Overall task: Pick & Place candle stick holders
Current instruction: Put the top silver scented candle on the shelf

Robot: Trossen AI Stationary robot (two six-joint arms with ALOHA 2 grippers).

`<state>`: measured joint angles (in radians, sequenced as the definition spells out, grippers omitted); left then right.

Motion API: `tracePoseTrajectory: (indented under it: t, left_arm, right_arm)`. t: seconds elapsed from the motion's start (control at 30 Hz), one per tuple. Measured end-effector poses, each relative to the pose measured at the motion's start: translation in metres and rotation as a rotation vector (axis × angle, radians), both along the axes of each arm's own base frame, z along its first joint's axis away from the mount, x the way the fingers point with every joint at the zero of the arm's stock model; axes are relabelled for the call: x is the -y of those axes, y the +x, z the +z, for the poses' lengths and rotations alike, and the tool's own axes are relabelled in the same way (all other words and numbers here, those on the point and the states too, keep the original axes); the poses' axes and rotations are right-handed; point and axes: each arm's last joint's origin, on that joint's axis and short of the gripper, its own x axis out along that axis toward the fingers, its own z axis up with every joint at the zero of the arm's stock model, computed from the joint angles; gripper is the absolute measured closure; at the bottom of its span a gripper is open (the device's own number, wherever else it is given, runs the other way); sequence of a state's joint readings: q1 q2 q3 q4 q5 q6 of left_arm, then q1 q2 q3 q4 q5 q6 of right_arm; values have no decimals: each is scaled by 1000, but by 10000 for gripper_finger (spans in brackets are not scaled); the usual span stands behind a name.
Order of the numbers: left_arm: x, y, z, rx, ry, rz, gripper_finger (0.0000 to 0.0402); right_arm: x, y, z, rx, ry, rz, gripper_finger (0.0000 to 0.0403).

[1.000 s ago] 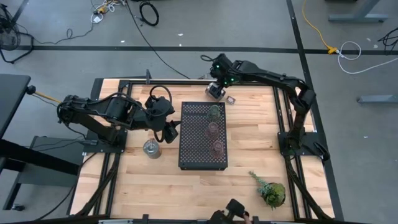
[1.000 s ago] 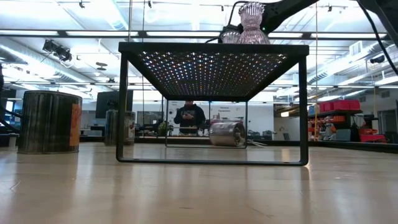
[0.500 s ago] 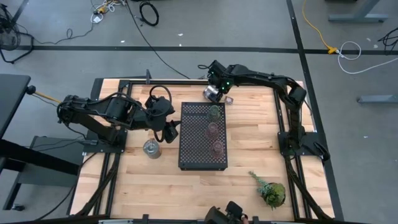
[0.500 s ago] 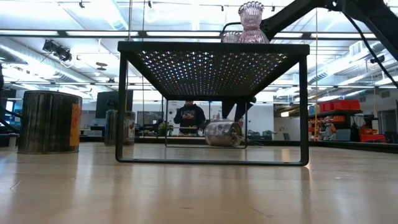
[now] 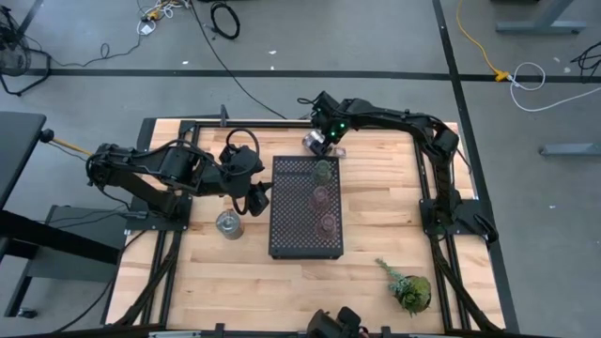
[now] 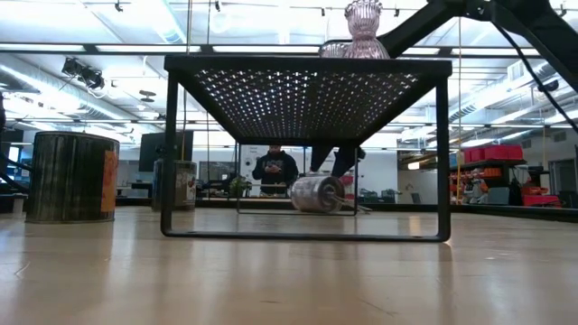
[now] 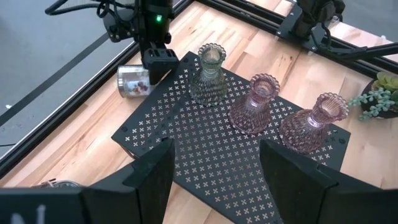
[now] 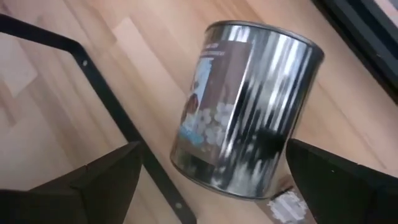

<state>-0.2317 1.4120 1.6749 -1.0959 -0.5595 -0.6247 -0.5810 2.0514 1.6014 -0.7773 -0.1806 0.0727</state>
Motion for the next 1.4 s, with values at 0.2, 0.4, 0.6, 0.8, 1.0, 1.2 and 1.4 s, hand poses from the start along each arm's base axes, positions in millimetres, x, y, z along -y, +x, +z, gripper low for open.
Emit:
tracePoseTrajectory:
  t: [0.2,0.4,0.6,0.8,1.0,1.2,1.4]
  left_arm:
    - [0,0,0,-3,2,-7,164]
    - [0,0,0,-5,1,-10,164]
    - [0,0,0,-5,1,-10,164]
    - [0,0,0,-5,2,-11,164]
    - [0,0,0,-5,2,-11,164]
    - [0,0,0,-5,2,-11,164]
    - [0,0,0,-5,2,-11,164]
  right_arm:
    - [3,-4,1,-7,-1,-8,24]
    - [6,-7,-6,-47,2,-26,40]
    - [7,-6,-6,-36,-8,-19,43]
    - [9,-7,-5,-50,-41,-36,95]
    - [12,-8,2,-26,-60,-44,231]
    - [12,-11,4,-32,-65,-54,382]
    - [10,-13,1,-60,-41,-46,369]
